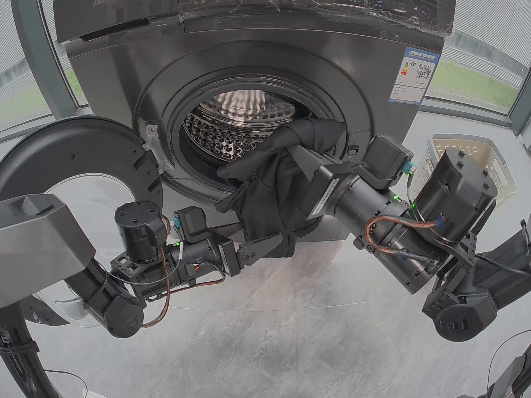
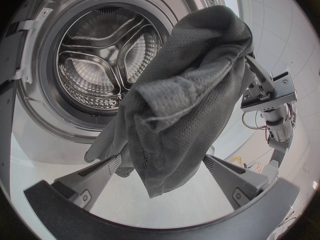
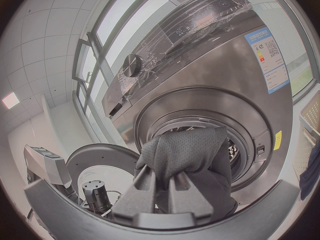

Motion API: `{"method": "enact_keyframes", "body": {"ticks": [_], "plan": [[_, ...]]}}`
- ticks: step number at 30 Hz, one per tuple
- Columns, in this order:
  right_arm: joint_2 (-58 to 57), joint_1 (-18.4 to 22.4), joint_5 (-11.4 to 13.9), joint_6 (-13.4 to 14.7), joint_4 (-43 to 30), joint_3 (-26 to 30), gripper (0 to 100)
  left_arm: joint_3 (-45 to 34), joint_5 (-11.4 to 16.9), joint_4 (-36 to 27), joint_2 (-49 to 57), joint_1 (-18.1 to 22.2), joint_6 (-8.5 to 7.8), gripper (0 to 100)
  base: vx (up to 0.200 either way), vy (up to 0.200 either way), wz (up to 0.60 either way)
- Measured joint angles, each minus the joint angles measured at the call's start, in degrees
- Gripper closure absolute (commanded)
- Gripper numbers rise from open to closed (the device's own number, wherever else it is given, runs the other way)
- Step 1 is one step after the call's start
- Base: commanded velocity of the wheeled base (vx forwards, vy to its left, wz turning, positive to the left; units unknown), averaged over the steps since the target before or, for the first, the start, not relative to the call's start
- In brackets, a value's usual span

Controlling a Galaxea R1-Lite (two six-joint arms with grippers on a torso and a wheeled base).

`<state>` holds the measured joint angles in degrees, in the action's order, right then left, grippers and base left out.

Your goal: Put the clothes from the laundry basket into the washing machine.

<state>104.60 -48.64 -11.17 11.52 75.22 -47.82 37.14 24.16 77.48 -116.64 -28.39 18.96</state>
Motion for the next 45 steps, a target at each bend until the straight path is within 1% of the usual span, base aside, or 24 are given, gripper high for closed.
{"method": "enact_keyframes", "body": {"ticks": [5, 9, 13, 26, 27, 28, 31, 33, 39, 45], "plan": [[0.0, -0.15, 0.0, 0.0, 0.05, 0.23, 100, 0.91, -1.17, 1.01, -0.78, -0.22, 0.15, 0, 0.0, 0.0, 0.0], [-0.02, -0.17, 0.0, 0.0, 0.02, 0.59, 100, 1.06, -1.3, 2.99, -1.02, -0.51, 1.35, 0, 0.0, 0.0, 0.0], [0.0, -0.15, -0.11, 0.0, 0.02, 0.74, 100, 0.28, -1.37, 4.88, -0.84, -1.48, 2.04, 0, 0.0, 0.0, 0.0], [0.06, 0.13, -0.21, 0.0, 0.05, 1.05, 100, -0.46, -1.83, 5.83, -1.06, -2.11, 2.04, 0, 0.0, 0.0, 0.0], [0.04, 0.13, -0.21, 0.0, 0.05, 1.05, 100, -0.16, -2.13, 5.91, -1.35, -2.11, 2.04, 100, 0.0, 0.0, 0.0], [0.04, 0.11, -0.21, -0.02, 0.05, 1.05, 100, 0.01, -2.46, 6.05, -1.5, -2.11, 2.01, 100, 0.0, 0.0, 0.0], [-0.02, 0.02, -0.18, 0.0, 0.05, 1.07, 100, 1.63, -5.17, 7.31, -2.6, -2.11, 2.01, 100, 0.0, 0.0, 0.0], [-0.07, -0.04, -0.18, -0.02, 0.05, 1.07, 100, 2.68, -5.99, 7.96, -3.38, -2.08, 2.01, 100, 0.0, 0.0, 0.0], [-0.18, -0.11, -0.24, 0.0, 0.0, 1.11, 100, 3.45, -6.27, 8.24, -4.22, -1.58, 2.04, 100, 0.0, 0.0, 0.0], [-0.32, 0.09, -0.24, 0.0, 0.0, 1.5, 100, 0.17, -6.24, 8.33, -1.57, -1.49, 2.01, 100, 0.0, 0.0, 0.0]]}}
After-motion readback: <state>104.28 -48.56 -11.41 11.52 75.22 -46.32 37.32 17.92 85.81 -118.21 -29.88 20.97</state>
